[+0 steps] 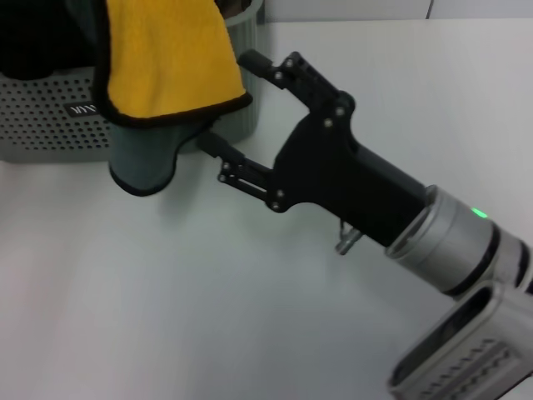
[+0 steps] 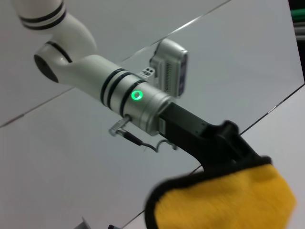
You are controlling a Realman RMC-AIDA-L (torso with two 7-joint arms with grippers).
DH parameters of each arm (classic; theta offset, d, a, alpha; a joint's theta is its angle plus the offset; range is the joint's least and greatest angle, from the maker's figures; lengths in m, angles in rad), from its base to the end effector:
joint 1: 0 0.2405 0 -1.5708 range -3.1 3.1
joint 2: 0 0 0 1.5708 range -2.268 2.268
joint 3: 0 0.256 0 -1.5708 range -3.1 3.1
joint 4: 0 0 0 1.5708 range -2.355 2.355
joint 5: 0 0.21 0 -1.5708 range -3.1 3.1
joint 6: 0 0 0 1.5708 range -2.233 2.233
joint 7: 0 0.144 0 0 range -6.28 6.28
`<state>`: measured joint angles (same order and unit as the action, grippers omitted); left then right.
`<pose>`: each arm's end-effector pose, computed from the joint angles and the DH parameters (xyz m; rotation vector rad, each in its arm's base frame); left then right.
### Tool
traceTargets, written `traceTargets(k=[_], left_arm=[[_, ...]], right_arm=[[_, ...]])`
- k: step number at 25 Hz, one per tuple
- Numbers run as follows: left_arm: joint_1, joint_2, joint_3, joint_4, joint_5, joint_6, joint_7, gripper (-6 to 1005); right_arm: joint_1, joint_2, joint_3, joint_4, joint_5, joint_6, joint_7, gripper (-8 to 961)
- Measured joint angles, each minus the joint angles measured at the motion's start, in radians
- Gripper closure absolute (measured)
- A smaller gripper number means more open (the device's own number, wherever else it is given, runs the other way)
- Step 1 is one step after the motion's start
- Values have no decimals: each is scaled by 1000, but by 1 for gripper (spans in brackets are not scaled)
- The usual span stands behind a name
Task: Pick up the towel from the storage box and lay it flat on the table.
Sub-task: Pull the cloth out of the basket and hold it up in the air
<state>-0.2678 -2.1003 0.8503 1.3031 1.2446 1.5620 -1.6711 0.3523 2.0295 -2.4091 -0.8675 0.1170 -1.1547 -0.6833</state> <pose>-0.1753 0.3097 0.1399 -2.2638 -0.2504 -1.3082 0.1217 0.2629 -0.0890 -1.8052 -0.9061 0.8572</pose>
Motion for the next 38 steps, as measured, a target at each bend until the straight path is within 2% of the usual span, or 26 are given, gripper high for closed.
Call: traceTargets(k=[4, 7, 16, 22, 26, 33, 38], left_arm=[[-2, 0, 31, 0, -1, -10, 3, 955], [-3, 0, 55, -1, -3, -13, 10, 954], [-7, 0, 64, -3, -31, -13, 13, 950], [-17, -1, 80, -4, -34, -14, 13, 948], [-17, -1, 82, -6, -34, -16, 13, 947], [-13, -1, 82, -17, -34, -23, 13, 944], [-19, 0, 82, -28, -34, -26, 13, 943]], right_arm=[[55, 0, -124, 13, 206, 5, -161, 164], [85, 0, -160, 16, 289, 8, -233, 164], [128, 0, -225, 27, 305, 66, -252, 165], [136, 0, -217, 35, 307, 93, -260, 166], [131, 0, -209, 36, 354, 54, -339, 167], [88, 0, -213, 39, 398, -89, -502, 168], [78, 0, -242, 51, 410, -155, -538, 169]])
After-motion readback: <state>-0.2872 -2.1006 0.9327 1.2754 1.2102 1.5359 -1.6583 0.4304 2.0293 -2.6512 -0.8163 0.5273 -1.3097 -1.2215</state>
